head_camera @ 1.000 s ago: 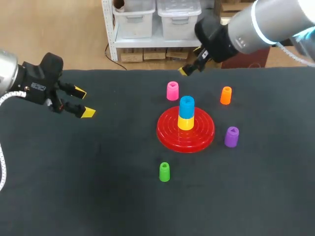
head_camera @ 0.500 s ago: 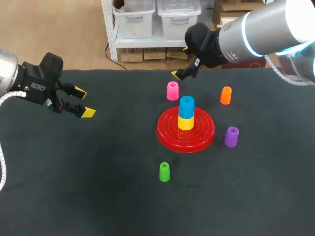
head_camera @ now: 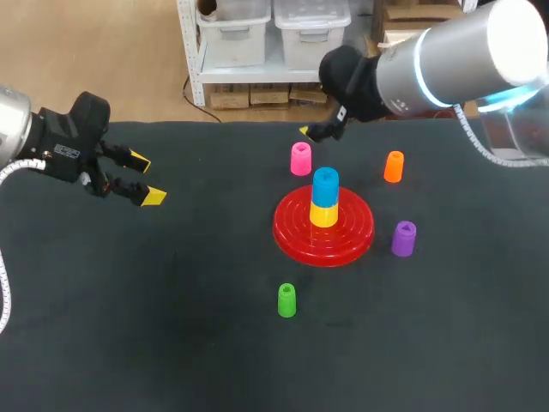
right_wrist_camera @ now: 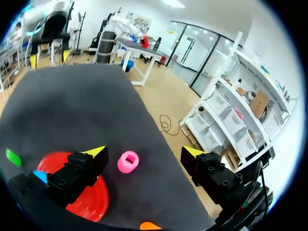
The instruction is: Pick up and stack the cylinders on the red base in this order: pink,purple,orange,green
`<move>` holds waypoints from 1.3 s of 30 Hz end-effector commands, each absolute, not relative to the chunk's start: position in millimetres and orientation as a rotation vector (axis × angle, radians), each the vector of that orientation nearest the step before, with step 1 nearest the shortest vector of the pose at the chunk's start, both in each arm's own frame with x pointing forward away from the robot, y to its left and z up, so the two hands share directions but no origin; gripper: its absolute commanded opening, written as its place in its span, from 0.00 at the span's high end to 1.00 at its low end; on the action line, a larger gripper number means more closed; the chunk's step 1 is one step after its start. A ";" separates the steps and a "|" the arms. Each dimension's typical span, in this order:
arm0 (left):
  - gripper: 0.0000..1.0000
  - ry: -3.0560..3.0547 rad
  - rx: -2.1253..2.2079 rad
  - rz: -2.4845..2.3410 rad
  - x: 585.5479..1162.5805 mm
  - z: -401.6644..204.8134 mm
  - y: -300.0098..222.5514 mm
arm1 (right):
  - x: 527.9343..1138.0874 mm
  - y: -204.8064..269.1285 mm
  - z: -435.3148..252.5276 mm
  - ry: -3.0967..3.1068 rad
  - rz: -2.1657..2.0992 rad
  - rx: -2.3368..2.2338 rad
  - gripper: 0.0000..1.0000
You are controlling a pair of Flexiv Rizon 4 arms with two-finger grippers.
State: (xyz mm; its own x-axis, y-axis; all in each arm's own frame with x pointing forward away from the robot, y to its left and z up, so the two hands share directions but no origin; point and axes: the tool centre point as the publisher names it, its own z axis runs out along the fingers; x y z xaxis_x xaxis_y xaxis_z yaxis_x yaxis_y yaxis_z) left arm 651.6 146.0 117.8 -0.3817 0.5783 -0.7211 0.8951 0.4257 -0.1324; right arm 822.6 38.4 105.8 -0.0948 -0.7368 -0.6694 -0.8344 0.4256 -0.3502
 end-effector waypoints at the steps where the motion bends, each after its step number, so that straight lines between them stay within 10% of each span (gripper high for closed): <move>1: 0.00 2.089 1.238 -0.697 651.6 117.4 146.4 | 829.0 45.0 103.1 2.725 0.077 -2.247 0.00; 39: 0.00 2.089 1.238 -0.697 651.6 117.4 146.4 | 842.8 53.7 109.6 2.657 0.103 -2.332 0.00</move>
State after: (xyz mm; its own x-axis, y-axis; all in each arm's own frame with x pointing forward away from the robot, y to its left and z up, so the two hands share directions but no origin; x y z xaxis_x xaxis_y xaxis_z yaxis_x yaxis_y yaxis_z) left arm 651.6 146.0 117.8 -0.3816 0.5783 -0.7211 0.8952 0.4256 -0.1324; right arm 840.4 49.1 105.9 -0.0405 -0.9985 -0.0375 -0.7587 0.0552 -0.6491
